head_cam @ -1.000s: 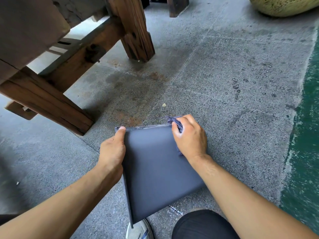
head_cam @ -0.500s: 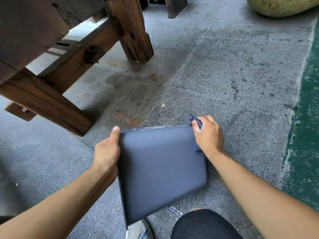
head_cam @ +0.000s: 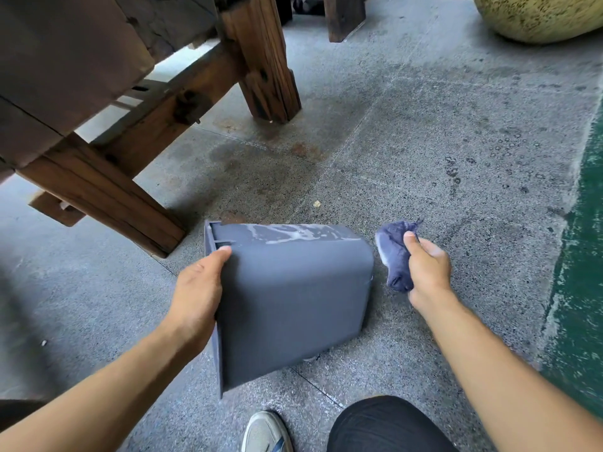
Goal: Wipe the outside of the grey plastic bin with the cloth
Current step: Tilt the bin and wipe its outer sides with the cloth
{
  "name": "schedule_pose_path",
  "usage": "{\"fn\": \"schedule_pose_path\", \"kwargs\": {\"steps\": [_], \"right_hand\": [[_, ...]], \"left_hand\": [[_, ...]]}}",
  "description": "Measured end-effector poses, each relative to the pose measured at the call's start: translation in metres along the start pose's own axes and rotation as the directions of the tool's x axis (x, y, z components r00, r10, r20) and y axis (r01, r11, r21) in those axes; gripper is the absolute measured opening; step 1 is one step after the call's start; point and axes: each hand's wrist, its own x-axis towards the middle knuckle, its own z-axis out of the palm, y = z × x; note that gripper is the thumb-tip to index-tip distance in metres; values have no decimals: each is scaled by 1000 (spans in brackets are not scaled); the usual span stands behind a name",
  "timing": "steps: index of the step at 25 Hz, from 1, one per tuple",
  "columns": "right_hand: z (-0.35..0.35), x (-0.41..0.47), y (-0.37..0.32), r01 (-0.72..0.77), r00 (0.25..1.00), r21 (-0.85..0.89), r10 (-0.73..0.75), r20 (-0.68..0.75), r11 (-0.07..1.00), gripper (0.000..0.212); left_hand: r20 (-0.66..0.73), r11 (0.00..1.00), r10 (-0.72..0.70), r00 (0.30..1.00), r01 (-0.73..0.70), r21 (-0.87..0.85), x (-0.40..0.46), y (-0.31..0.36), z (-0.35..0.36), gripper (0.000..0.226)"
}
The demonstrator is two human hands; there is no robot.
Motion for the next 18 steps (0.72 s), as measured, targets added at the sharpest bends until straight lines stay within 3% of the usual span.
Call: {"fn": "schedule_pose_path", "kwargs": {"steps": [2, 4, 7, 12, 15, 18], "right_hand": [[6, -18, -15, -79, 988, 236, 45, 146, 969, 11], [13, -33, -28, -121, 965, 297, 42, 259, 947, 13], [30, -59, -42, -145, 925, 227, 51, 376, 963, 16], [75, -109, -41, -89, 810, 153, -18, 586, 984, 22], [104, -131, -31, -9, 787, 91, -50, 616, 996, 19], [129, -145, -25, 156, 808, -11, -121, 576, 988, 11]], "left_hand": [[15, 996, -79, 997, 80, -37, -1, 2, -6, 31], [99, 978, -183, 978, 192, -86, -3, 8, -12, 38], [183, 954, -260, 948, 282, -106, -5, 15, -15, 62], [72, 951, -284, 956, 291, -105, -8, 13, -4, 71], [48, 952, -286, 957, 289, -97, -10, 13, 4, 72], [69, 955, -271, 960, 277, -102, -12, 12, 11, 72]]}}
